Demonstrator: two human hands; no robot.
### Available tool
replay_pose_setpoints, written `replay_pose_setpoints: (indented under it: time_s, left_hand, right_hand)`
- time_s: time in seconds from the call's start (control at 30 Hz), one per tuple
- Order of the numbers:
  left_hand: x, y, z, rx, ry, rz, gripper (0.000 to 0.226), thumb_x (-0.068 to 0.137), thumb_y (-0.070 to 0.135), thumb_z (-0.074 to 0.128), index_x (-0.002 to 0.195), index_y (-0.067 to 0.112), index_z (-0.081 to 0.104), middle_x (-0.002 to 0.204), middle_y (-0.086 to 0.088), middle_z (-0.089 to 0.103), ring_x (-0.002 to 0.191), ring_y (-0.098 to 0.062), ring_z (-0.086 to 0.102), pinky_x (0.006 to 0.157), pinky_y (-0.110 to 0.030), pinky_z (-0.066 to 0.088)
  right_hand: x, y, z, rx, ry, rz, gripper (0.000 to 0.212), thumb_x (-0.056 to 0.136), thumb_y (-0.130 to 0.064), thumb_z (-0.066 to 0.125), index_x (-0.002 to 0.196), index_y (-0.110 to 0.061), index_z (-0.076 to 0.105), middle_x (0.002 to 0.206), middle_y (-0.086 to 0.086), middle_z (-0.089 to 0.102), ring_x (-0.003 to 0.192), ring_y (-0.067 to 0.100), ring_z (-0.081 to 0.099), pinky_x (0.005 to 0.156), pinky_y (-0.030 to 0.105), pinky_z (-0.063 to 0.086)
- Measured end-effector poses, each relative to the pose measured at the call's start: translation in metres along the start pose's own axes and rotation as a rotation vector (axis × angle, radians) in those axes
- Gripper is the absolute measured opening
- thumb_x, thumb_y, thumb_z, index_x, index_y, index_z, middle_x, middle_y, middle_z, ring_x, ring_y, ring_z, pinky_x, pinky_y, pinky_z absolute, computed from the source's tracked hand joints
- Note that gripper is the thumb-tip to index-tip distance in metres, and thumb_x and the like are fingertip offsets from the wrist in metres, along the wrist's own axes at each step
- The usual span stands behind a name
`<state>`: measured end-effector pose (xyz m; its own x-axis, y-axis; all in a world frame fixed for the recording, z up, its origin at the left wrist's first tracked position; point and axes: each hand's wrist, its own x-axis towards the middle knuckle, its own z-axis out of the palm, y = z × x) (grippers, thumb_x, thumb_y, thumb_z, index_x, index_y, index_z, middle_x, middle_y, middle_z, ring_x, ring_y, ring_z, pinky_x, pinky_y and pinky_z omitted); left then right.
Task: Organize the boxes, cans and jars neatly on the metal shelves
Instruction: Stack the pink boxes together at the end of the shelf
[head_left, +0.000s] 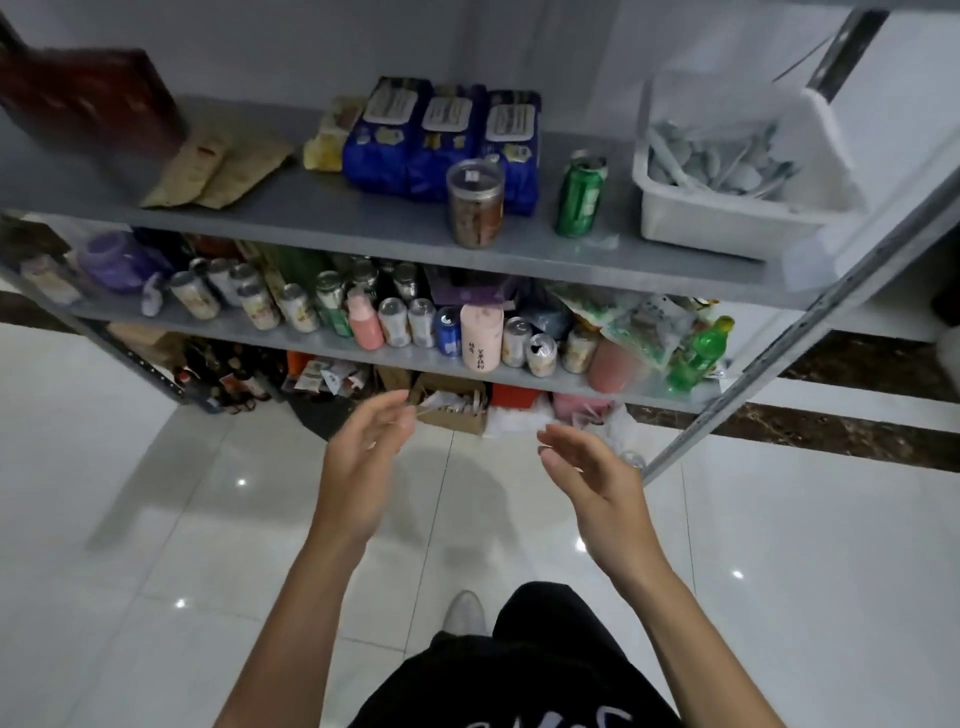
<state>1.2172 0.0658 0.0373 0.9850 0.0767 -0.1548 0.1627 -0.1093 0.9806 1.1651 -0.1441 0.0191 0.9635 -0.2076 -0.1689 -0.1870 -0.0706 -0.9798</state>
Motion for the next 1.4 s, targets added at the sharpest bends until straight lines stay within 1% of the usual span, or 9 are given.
replay_pose_setpoints:
  time_s: [0.13, 0.33, 0.4, 0.7, 0.87, 1.03, 1.2, 1.33, 1.4]
  left_hand:
    - [0.052, 0.021, 0.006, -0.014, 0.003, 0.036, 0.020, 0.095, 0.020, 0.057, 0.111, 0.027, 0.066, 0.108, 0.004, 0.070, 0.103, -0.009, 0.064, 0.090, -0.026, 0.048]
    - [0.135, 0.077, 0.023, -0.008, 0.054, 0.128, 0.025, 0.091, 0.031, 0.057, 0.115, 0.027, 0.064, 0.109, 0.010, 0.068, 0.105, -0.004, 0.061, 0.077, -0.012, 0.044]
    - [0.163, 0.105, 0.026, -0.038, 0.050, 0.172, 0.028, 0.088, 0.039, 0.061, 0.115, 0.030, 0.064, 0.108, 0.014, 0.068, 0.105, -0.003, 0.061, 0.082, -0.018, 0.044]
    - [0.241, 0.246, 0.030, 0.082, 0.098, 0.646, 0.024, 0.091, 0.026, 0.061, 0.112, 0.039, 0.063, 0.105, 0.021, 0.068, 0.102, 0.004, 0.061, 0.088, -0.022, 0.048]
    - [0.261, 0.312, 0.022, 0.266, 0.161, 0.924, 0.032, 0.090, 0.028, 0.063, 0.120, 0.036, 0.058, 0.113, 0.019, 0.061, 0.106, 0.003, 0.056, 0.088, -0.018, 0.045]
    - [0.290, 0.347, 0.020, 0.602, 0.229, 1.078, 0.053, 0.084, 0.029, 0.070, 0.133, 0.029, 0.050, 0.120, 0.012, 0.050, 0.112, -0.006, 0.042, 0.092, -0.022, 0.037]
    - [0.324, 0.358, 0.021, 0.817, 0.237, 1.052, 0.085, 0.072, 0.036, 0.079, 0.145, 0.028, 0.036, 0.141, 0.001, 0.042, 0.130, -0.020, 0.034, 0.104, -0.035, 0.030]
    - [0.342, 0.361, 0.026, 0.933, 0.163, 0.973, 0.091, 0.074, 0.046, 0.076, 0.148, 0.034, 0.026, 0.147, 0.003, 0.038, 0.135, -0.022, 0.034, 0.110, -0.042, 0.028]
    - [0.348, 0.366, 0.030, 0.972, 0.154, 0.958, 0.087, 0.075, 0.046, 0.076, 0.146, 0.037, 0.027, 0.143, 0.004, 0.045, 0.129, -0.022, 0.043, 0.105, -0.048, 0.037]
  right_hand:
    - [0.058, -0.025, 0.008, 0.005, -0.002, -0.037, 0.023, 0.092, -0.016, 0.064, 0.113, -0.024, 0.065, 0.113, -0.010, 0.069, 0.102, -0.003, 0.064, 0.086, 0.014, 0.048]
    - [0.158, -0.090, 0.009, 0.002, -0.065, -0.169, 0.031, 0.082, -0.038, 0.066, 0.112, -0.031, 0.065, 0.110, -0.020, 0.069, 0.106, -0.002, 0.063, 0.091, 0.021, 0.049]
    - [0.187, -0.120, 0.006, 0.009, -0.075, -0.220, 0.034, 0.077, -0.042, 0.066, 0.110, -0.033, 0.066, 0.109, -0.021, 0.070, 0.104, -0.001, 0.064, 0.091, 0.024, 0.050]
    - [0.243, -0.258, 0.007, -0.067, -0.045, -0.615, 0.037, 0.074, -0.045, 0.065, 0.110, -0.035, 0.066, 0.109, -0.023, 0.069, 0.106, -0.003, 0.063, 0.096, 0.031, 0.050]
    - [0.244, -0.326, 0.012, -0.214, 0.018, -0.893, 0.033, 0.084, -0.043, 0.064, 0.117, -0.040, 0.060, 0.114, -0.026, 0.064, 0.111, -0.005, 0.058, 0.093, 0.026, 0.050]
    - [0.255, -0.374, 0.018, -0.523, 0.202, -1.123, 0.051, 0.085, -0.031, 0.071, 0.132, -0.023, 0.054, 0.122, -0.018, 0.057, 0.115, -0.005, 0.051, 0.098, 0.009, 0.040]
    - [0.276, -0.405, 0.017, -1.070, 0.484, -1.243, 0.073, 0.073, -0.027, 0.081, 0.137, -0.013, 0.050, 0.135, 0.007, 0.056, 0.127, 0.025, 0.048, 0.111, 0.037, 0.027]
    - [0.295, -0.423, 0.008, -1.574, 0.513, -1.013, 0.089, 0.071, -0.035, 0.078, 0.147, -0.020, 0.032, 0.153, 0.009, 0.036, 0.143, 0.030, 0.028, 0.118, 0.054, 0.006]
    - [0.301, -0.427, 0.005, -1.673, 0.505, -0.927, 0.090, 0.072, -0.027, 0.076, 0.148, -0.022, 0.027, 0.152, 0.010, 0.033, 0.143, 0.031, 0.026, 0.117, 0.054, 0.011]
